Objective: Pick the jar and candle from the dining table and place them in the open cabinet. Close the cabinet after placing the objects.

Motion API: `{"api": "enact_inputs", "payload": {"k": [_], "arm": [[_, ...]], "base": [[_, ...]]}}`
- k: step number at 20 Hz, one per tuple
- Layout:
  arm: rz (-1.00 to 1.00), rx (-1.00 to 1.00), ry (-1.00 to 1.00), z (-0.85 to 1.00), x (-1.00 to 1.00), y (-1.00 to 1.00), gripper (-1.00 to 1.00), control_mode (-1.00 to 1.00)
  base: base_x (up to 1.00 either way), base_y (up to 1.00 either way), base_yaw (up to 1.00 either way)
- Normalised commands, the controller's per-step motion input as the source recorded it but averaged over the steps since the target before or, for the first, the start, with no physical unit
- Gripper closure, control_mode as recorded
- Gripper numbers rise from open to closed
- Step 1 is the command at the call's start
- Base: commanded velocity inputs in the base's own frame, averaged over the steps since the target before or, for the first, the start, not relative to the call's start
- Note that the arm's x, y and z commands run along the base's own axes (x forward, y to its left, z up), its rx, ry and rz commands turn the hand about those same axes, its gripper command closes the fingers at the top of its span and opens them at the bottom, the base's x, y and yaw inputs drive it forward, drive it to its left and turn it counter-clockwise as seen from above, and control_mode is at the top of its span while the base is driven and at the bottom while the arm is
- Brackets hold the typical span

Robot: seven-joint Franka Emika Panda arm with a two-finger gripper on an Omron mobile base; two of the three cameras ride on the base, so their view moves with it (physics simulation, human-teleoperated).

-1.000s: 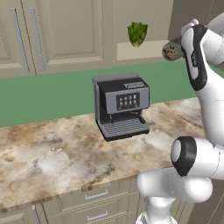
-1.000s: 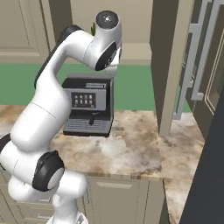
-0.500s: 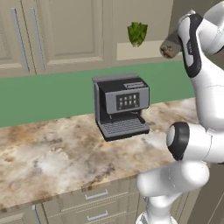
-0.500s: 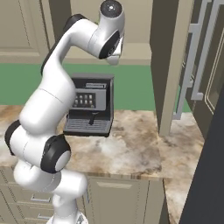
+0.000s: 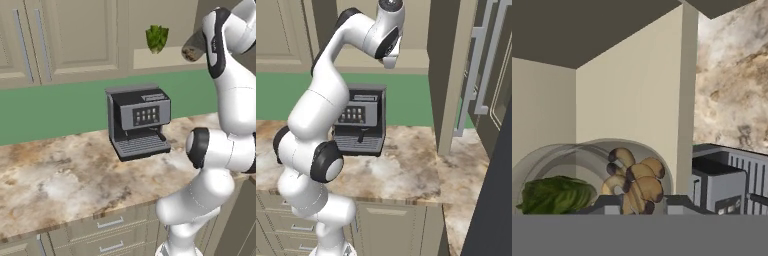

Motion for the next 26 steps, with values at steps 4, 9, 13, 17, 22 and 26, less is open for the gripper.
{"api": "enact_inputs", "payload": {"k": [4,9,13,17,22,26], "arm": [[0.00,0.00,0.00,-0.03,0.30,0.00,1.00,-1.00],[0.00,0.00,0.00,-0.08,0.18,0.00,1.00,-1.00],[0.00,0.00,0.00,0.00,0.00,0.00,1.00,-1.00],[0.00,0.00,0.00,0.00,0.00,0.00,1.00,-1.00],[0.00,0.00,0.00,0.00,0.00,0.00,1.00,-1.00],[0.00,-0.02,0.04,0.00,0.18,0.00,-1.00,-1.00]], "base": [[0.00,0.00,0.00],[0.00,0.00,0.00],[0.00,0.00,0.00],[0.00,0.00,0.00],[0.00,0.00,0.00],[0.00,0.00,0.00]]}}
